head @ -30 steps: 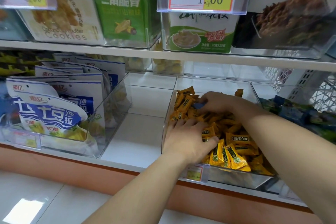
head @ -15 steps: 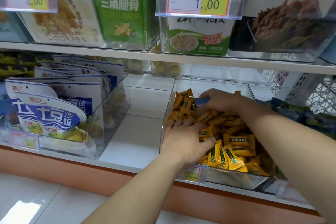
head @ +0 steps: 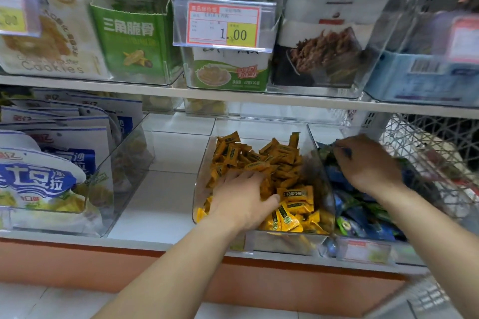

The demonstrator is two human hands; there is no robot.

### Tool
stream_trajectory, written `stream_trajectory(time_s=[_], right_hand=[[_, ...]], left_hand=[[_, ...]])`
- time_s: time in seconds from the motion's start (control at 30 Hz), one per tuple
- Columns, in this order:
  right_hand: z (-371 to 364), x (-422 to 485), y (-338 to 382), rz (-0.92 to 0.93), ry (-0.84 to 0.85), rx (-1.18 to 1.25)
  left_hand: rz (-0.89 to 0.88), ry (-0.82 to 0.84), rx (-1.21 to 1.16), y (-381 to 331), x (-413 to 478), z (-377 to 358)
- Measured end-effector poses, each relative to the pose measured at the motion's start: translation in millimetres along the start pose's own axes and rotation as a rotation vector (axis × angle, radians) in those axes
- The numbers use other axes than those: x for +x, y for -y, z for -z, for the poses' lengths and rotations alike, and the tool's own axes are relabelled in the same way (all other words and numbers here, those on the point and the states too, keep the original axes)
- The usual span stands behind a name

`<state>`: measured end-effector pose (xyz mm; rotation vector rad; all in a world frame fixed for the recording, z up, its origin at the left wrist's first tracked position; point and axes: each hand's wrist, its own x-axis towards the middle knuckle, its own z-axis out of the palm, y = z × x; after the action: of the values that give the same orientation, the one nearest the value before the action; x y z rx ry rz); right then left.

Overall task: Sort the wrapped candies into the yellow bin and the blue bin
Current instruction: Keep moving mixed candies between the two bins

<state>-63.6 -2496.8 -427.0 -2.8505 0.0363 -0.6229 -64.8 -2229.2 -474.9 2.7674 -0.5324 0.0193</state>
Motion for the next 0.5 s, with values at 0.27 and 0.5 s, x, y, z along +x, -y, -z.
stream_trajectory(time_s=[0.27,0.5], right_hand=[[-19,22,68,0.023,0.177,0.048],[-90,62,158,0.391,0.616,0.311]], left_hand=[[0.006,-0.354,-0.144,28,-6,45],[0.266,-0.326,-0.335,90,-22,52]])
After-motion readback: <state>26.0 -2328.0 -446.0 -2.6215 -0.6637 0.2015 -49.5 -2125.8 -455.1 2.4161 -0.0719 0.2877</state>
